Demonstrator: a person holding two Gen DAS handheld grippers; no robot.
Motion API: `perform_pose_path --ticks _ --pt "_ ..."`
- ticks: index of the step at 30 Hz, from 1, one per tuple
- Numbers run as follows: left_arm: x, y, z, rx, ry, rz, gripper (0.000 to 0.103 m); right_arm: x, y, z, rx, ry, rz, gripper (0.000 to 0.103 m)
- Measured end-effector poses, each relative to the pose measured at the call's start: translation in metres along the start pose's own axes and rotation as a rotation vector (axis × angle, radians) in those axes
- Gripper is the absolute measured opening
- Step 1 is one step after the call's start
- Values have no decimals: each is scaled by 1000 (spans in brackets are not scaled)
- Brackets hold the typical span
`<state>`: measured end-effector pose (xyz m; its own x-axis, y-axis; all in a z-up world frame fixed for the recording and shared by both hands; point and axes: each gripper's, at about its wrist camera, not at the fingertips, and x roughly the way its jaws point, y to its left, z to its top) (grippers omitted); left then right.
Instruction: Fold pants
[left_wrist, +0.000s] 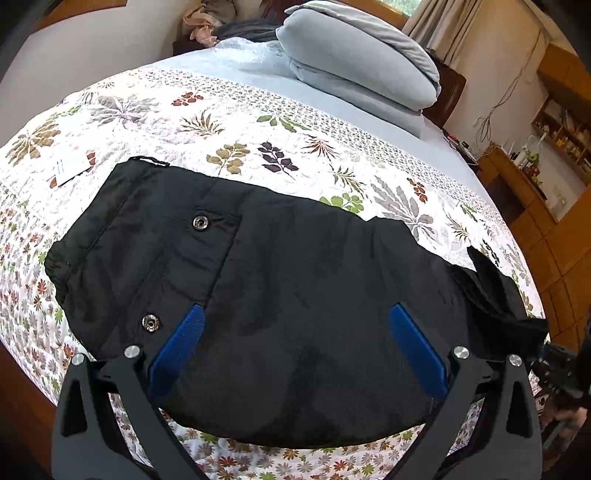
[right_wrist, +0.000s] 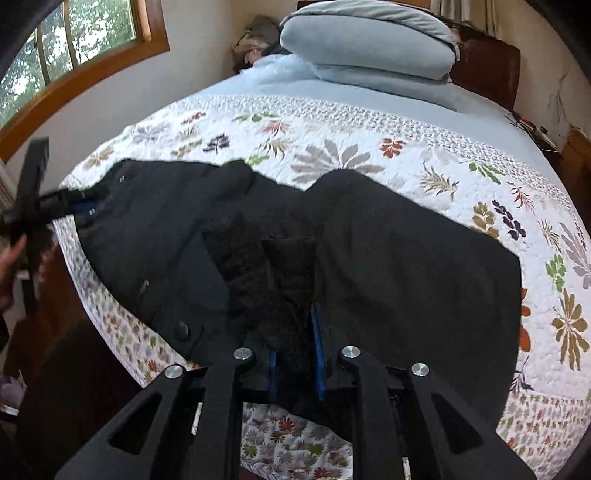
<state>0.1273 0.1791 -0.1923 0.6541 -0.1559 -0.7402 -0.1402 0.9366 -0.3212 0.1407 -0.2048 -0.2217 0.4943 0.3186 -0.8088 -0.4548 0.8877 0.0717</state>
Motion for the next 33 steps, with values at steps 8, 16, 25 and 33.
perform_pose_path --ticks 8,16,25,33 --pt "5 -4 -3 5 20 -6 100 20 9 -5 -14 36 19 30" --pt "6 -2 -4 33 19 43 100 -19 0 -4 89 -61 208 61" --pt "3 -8 -4 86 6 89 100 7 16 -1 -40 6 129 56" --pt "6 -5 -7 106 24 125 100 30 4 2 -3 40 129 18"
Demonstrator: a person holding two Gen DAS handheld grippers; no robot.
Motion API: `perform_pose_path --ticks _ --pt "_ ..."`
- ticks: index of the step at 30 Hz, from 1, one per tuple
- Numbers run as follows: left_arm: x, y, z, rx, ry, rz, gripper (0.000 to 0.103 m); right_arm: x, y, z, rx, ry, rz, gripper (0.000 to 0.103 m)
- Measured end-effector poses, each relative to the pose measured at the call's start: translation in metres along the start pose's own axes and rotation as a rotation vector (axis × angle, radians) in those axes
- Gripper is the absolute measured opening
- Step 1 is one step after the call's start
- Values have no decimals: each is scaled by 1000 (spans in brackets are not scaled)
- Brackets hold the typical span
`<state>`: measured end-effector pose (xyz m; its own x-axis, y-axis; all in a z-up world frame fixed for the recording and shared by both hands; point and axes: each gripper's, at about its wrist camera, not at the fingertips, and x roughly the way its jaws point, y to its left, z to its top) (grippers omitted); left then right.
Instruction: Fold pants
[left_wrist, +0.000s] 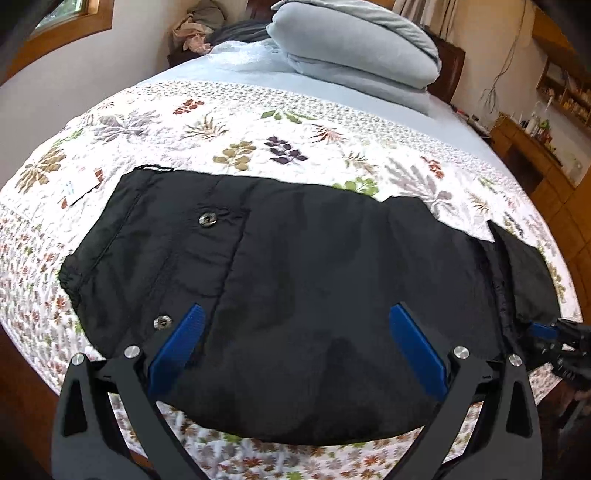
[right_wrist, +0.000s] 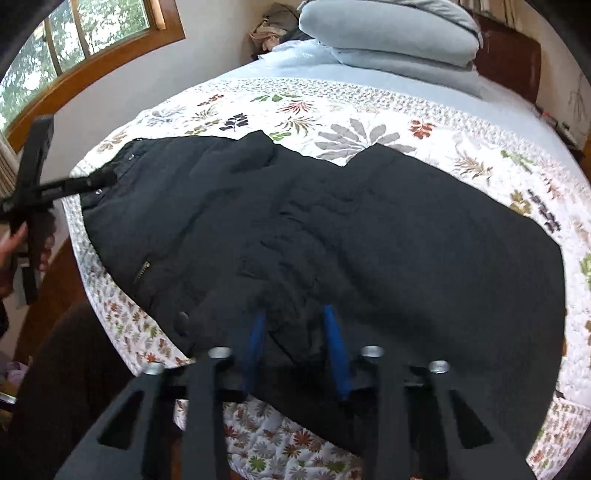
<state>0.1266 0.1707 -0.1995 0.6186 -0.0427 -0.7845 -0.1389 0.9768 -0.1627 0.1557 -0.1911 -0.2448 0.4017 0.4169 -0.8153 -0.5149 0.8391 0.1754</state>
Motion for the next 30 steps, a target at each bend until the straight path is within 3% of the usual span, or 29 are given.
perform_pose_path --ticks 6,11,15,17,19,24,30 --pt "-11 20 2 -25 -35 76 100 -32 12 7 -18 -79 132 15" --pt "-13 29 3 -56 -32 95 100 -12 26 -1 -75 -19 134 15" --pt "-11 26 4 -39 -26 92 100 10 21 -12 -36 16 137 17" --pt "-11 24 4 -22 -20 93 100 10 17 -13 -6 8 160 23" --pt "-12 24 4 -20 -26 98 100 3 18 -13 -12 6 165 49" --pt "-15 31 3 -34 -22 112 100 -24 32 -4 -116 2 -55 51" --pt "-20 43 -7 -56 7 157 100 -55 29 6 -149 -52 -208 54"
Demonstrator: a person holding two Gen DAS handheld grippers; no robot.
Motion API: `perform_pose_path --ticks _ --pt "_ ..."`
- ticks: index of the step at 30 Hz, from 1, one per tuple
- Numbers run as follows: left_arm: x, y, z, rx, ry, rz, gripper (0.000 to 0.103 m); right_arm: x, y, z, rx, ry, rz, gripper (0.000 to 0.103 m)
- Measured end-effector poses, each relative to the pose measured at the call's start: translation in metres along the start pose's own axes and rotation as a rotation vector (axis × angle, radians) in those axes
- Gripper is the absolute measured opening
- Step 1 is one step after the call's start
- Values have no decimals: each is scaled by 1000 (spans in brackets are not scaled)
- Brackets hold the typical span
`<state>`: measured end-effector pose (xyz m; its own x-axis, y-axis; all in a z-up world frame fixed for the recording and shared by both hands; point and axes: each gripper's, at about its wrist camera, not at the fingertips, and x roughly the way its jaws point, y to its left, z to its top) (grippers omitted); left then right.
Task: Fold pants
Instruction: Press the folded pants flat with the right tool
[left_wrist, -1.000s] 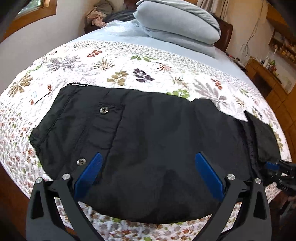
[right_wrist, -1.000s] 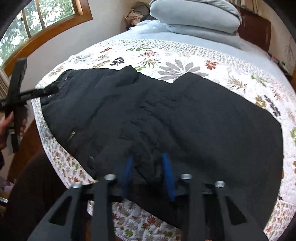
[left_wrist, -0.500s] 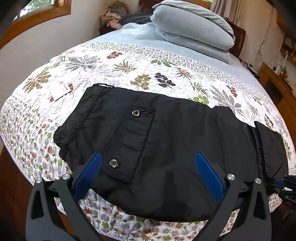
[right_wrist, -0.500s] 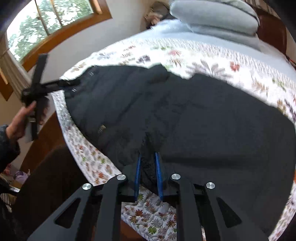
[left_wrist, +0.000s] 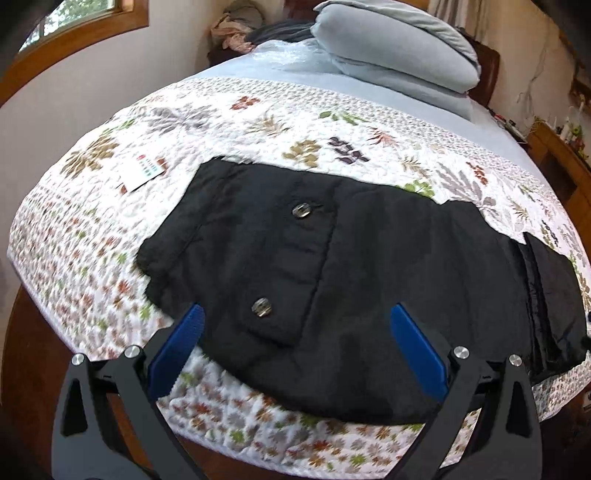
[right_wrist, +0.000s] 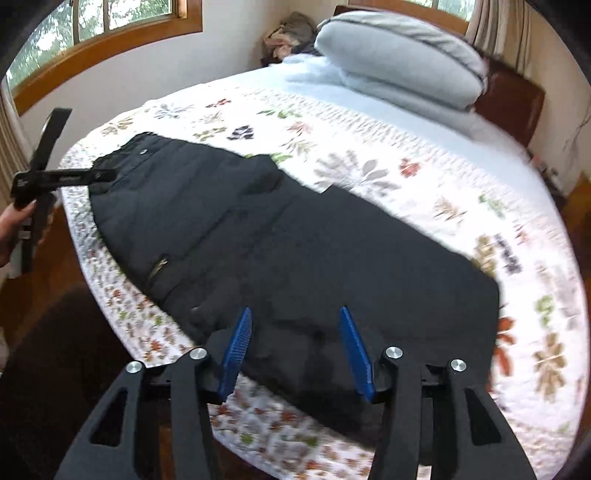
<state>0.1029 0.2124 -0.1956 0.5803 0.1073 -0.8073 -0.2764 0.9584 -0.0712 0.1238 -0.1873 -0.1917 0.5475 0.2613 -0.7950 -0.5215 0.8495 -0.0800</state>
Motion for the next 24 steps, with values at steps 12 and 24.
perform_pose_path --ticks 12,24 --pt "-6 52 -21 -160 88 78 100 -11 -42 -4 59 7 -114 63" --pt "29 26 -17 -199 163 -60 100 -16 -105 -25 217 33 -149 74"
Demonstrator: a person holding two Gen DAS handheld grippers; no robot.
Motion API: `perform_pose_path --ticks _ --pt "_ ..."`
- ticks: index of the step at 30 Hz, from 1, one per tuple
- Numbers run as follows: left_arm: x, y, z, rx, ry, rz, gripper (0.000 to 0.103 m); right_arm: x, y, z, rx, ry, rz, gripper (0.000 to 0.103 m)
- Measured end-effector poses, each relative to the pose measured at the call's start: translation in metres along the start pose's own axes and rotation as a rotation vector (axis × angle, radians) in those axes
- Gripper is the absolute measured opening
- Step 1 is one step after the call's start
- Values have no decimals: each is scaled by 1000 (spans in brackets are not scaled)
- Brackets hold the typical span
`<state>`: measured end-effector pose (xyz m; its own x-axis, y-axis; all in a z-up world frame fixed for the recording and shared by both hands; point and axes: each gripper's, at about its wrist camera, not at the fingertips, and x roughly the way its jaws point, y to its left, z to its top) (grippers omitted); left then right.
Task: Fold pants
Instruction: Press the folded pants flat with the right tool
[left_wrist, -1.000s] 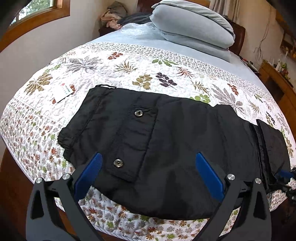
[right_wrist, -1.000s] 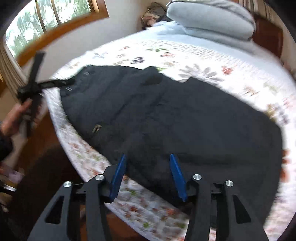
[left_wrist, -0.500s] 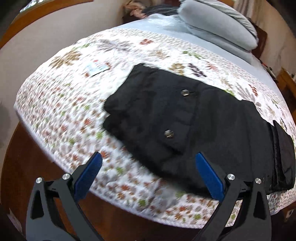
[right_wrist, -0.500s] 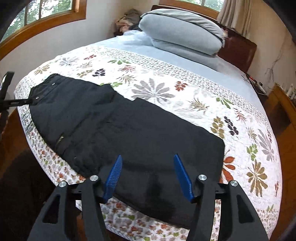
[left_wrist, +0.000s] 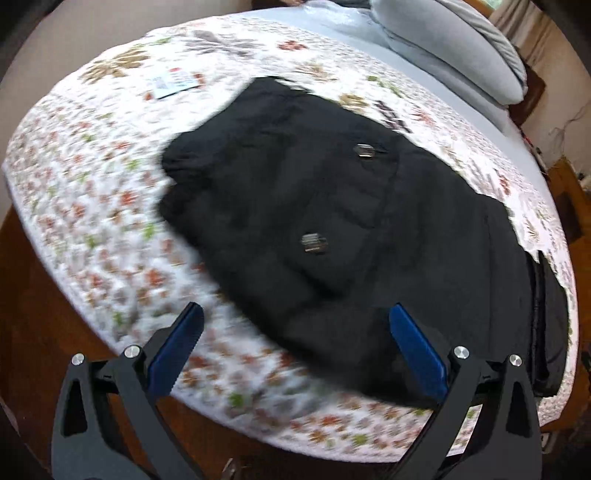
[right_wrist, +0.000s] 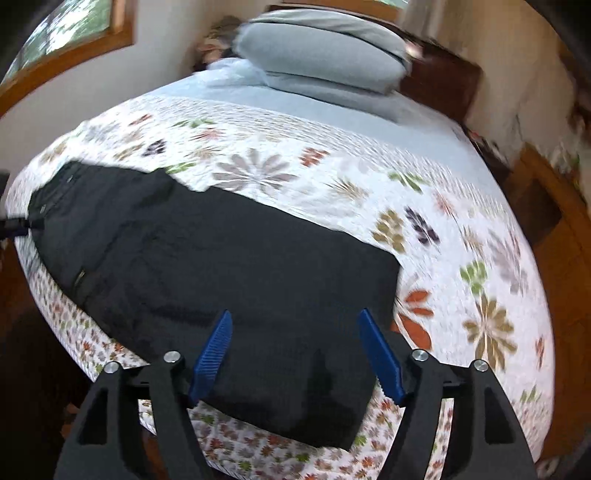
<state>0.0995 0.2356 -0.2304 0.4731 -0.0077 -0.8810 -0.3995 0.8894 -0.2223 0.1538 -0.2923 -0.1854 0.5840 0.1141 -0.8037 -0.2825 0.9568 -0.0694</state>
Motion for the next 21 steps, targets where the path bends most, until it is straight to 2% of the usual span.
perform_pose_path --ticks 5,8,10,14,18,21 --pt "9 -20 3 42 -1 8 100 12 -74 -26 188 87 -2 79" --pt "11 -19 3 27 -3 1 100 25 -105 -49 305 148 60 79" --pt "10 -17 3 26 -4 -9 100 35 -116 -62 371 174 131 81" --pt "8 -13 1 29 0 -20 100 56 -119 -72 427 205 217 81" --pt "5 -10 -2 30 -1 -29 100 68 -114 -71 464 206 365 81" --pt "6 -11 0 32 -2 -32 100 78 -108 -65 453 217 393 84"
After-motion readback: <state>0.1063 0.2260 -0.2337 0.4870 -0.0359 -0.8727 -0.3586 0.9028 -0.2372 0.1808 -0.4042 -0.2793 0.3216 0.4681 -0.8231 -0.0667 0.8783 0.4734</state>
